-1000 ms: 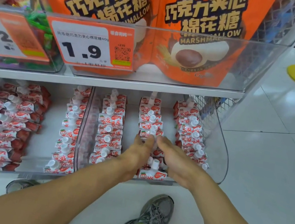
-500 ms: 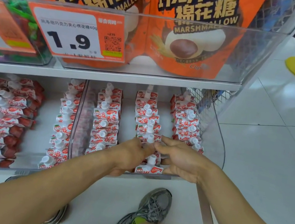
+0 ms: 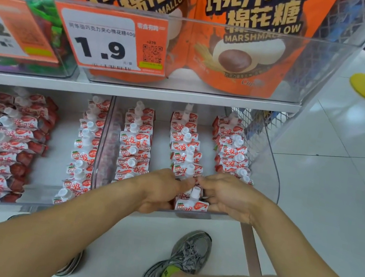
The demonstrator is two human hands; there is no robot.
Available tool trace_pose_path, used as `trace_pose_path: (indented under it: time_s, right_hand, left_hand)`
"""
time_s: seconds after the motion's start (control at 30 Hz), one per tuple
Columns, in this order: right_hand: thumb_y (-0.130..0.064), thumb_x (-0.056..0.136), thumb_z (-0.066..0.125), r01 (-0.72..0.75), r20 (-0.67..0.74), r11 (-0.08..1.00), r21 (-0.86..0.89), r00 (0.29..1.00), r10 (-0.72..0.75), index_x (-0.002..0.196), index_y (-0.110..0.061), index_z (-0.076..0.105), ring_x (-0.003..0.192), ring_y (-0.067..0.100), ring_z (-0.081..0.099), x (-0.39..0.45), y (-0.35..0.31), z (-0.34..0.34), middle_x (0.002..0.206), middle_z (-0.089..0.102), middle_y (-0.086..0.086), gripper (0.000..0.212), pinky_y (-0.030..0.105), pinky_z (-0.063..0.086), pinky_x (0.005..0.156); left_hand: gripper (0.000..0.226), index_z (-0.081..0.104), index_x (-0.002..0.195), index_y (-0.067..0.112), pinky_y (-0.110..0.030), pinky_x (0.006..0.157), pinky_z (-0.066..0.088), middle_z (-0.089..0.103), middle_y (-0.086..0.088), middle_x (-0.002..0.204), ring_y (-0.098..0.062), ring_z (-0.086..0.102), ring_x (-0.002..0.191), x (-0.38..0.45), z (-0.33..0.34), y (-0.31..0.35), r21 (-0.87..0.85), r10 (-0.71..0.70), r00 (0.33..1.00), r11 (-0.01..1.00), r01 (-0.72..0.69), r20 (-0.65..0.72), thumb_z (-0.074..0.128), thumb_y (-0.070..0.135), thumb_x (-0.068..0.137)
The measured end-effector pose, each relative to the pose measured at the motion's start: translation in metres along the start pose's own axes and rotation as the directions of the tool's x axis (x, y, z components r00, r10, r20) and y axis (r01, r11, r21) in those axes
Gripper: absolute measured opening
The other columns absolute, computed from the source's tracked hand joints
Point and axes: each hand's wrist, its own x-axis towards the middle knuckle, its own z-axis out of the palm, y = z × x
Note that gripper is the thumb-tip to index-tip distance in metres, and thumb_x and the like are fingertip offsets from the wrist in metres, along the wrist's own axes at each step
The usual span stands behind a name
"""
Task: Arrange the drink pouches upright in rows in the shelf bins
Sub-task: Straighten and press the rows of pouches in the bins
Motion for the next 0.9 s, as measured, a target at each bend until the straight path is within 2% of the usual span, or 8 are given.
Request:
trace_pose_path:
  time_s: [0.07,0.17,0.3,0.47,0.6,0.67,0.77,0.9]
  right_hand:
    - [-0.026,0.104,0.050,-0.002,-0.005,0.999,-0.035,1.000,0.002,0.127,-0.006,0.060,0.111,0.012,0.065,0.001,0.001,-0.001,0.124,0.068,0.003,0.032,0.023,0.055,0.087]
    - [-0.025,0.104,0.049,-0.024,-0.003,0.995,-0.100,1.000,0.023,0.123,-0.005,0.060,0.110,0.013,0.065,0.005,0.001,-0.003,0.121,0.068,0.005,0.030,0.022,0.053,0.083]
    - [-0.021,0.104,0.048,-0.049,-0.013,0.989,-0.137,0.999,0.048,0.107,-0.008,0.060,0.068,0.001,0.061,0.011,0.002,-0.003,0.077,0.064,-0.005,0.018,0.022,0.049,0.073]
    - [-0.003,0.098,0.047,-0.103,-0.054,0.974,-0.203,0.994,0.094,0.092,0.000,0.065,0.058,0.009,0.064,0.015,-0.001,-0.001,0.069,0.071,0.006,0.019,0.022,0.054,0.060]
    - [-0.023,0.086,0.051,-0.110,-0.141,0.906,-0.409,0.988,0.056,0.102,-0.002,0.067,0.087,0.024,0.064,0.022,0.001,0.000,0.110,0.070,0.022,0.031,0.043,0.056,0.080]
    - [-0.022,0.092,0.049,-0.095,-0.153,0.899,-0.427,0.988,0.031,0.102,-0.004,0.065,0.090,0.024,0.061,0.018,0.000,0.001,0.106,0.069,0.015,0.026,0.041,0.055,0.078]
    - [-0.019,0.100,0.050,-0.059,-0.174,0.893,-0.446,0.984,-0.022,0.097,-0.005,0.066,0.085,0.022,0.059,0.014,-0.001,0.002,0.101,0.069,0.015,0.022,0.036,0.053,0.077]
    - [-0.034,0.098,0.057,-0.015,-0.191,0.864,-0.504,0.977,-0.094,0.092,-0.004,0.069,0.090,0.034,0.068,0.011,-0.002,0.001,0.094,0.070,0.019,0.033,0.049,0.056,0.090]
  left_hand:
    - [0.030,0.062,0.116,0.008,-0.043,0.100,0.049,0.071,-0.006,0.113,-0.021,0.066,0.107,0.002,0.002,0.000,-0.017,0.001,1.000,1.000,0.000,0.025,0.055,0.030,0.096]
    - [0.032,0.062,0.112,0.012,-0.042,0.101,0.048,0.069,-0.004,0.115,-0.020,0.064,0.109,0.001,0.004,0.001,0.017,0.023,0.999,1.000,-0.024,0.022,0.054,0.038,0.096]
    - [0.094,0.060,0.115,0.012,-0.040,0.096,0.049,0.067,-0.004,0.114,-0.023,0.062,0.106,0.006,0.001,-0.006,0.295,0.033,0.996,0.956,-0.007,-0.084,0.049,0.087,0.059]
    - [0.050,0.058,0.109,0.013,-0.028,0.083,0.044,0.060,-0.002,0.101,-0.017,0.052,0.093,0.005,0.001,-0.002,0.399,0.045,0.996,0.917,-0.011,-0.075,0.044,0.058,0.093]
    - [0.061,0.056,0.111,0.009,-0.034,0.094,0.049,0.063,-0.005,0.114,-0.020,0.058,0.102,0.005,-0.004,-0.006,0.410,0.015,0.996,0.912,0.020,-0.084,0.053,0.064,0.085]
    - [0.056,0.053,0.095,0.015,-0.030,0.082,0.049,0.064,-0.003,0.105,-0.019,0.060,0.097,0.002,-0.008,-0.008,0.566,0.061,0.989,0.824,0.027,-0.135,0.056,0.068,0.081]
    - [0.041,0.053,0.070,0.020,-0.021,0.054,0.038,0.058,0.007,0.071,-0.007,0.054,0.066,-0.001,-0.010,-0.007,0.654,0.123,0.985,0.757,-0.012,-0.124,0.064,0.057,0.083]
    - [0.035,0.058,0.072,0.018,-0.024,0.057,0.039,0.059,0.004,0.069,-0.012,0.053,0.064,0.003,-0.015,-0.005,0.636,0.093,0.990,0.772,-0.002,-0.110,0.071,0.049,0.080]
